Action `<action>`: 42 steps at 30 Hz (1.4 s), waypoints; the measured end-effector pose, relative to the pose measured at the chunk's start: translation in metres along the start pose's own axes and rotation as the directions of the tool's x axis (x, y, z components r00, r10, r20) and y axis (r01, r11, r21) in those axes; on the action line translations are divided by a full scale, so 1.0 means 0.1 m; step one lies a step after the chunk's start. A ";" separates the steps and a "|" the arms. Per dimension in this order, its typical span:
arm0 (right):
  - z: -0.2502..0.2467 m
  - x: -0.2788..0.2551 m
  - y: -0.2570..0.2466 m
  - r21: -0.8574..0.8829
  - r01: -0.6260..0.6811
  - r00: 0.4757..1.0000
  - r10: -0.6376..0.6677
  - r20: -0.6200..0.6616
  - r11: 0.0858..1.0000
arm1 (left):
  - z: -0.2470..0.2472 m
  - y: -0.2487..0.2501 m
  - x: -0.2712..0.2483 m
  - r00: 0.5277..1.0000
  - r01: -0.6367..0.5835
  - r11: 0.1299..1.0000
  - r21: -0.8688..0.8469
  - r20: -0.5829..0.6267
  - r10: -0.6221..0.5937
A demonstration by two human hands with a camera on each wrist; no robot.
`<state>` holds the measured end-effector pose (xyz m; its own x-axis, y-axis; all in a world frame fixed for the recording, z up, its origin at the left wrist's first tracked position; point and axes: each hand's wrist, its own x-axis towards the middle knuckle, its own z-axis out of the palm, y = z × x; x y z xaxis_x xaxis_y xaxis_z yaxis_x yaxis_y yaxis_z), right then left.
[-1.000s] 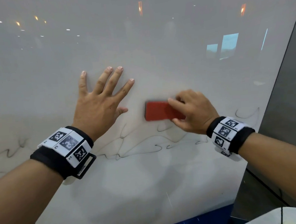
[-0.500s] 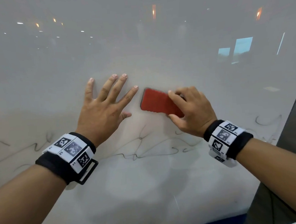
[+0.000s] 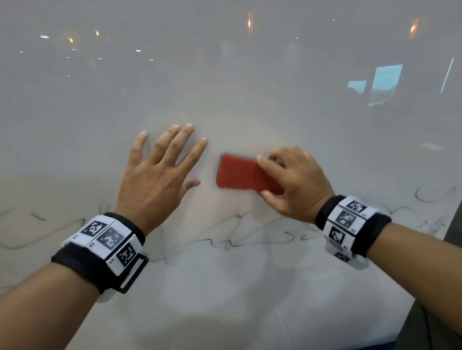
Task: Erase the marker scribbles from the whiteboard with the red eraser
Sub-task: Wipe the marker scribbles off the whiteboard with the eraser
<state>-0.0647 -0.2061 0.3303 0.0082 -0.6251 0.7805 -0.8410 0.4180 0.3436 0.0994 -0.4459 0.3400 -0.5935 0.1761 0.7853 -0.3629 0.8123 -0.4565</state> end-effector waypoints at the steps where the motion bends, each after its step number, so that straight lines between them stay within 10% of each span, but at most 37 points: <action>1: 0.05 -0.03 -0.08 0.003 0.045 0.998 -0.045 0.031 0.999 | -0.01 -0.01 0.00 1.000 0.002 1.000 -0.005 0.005 -0.002; 17: 0.14 0.31 -0.63 0.104 -0.094 0.995 0.089 0.046 0.990 | -0.17 -0.05 -0.06 0.983 -0.067 0.965 -0.254 0.149 0.108; 29: 0.23 0.38 -1.14 0.230 -0.487 0.867 0.498 0.010 0.843 | 0.03 0.06 -0.23 0.997 -0.080 0.970 -0.230 -0.004 0.081; 42: 0.28 0.30 -1.10 0.389 -0.514 0.831 0.556 0.005 0.765 | 0.11 0.34 -0.22 0.995 0.030 0.976 -0.215 -0.082 -0.049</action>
<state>0.0129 -0.2892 0.3016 -0.4632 -0.2903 0.8373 -0.8579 0.3841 -0.3414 0.0925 -0.4282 0.3026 -0.5146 0.1809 0.8381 -0.2182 0.9177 -0.3320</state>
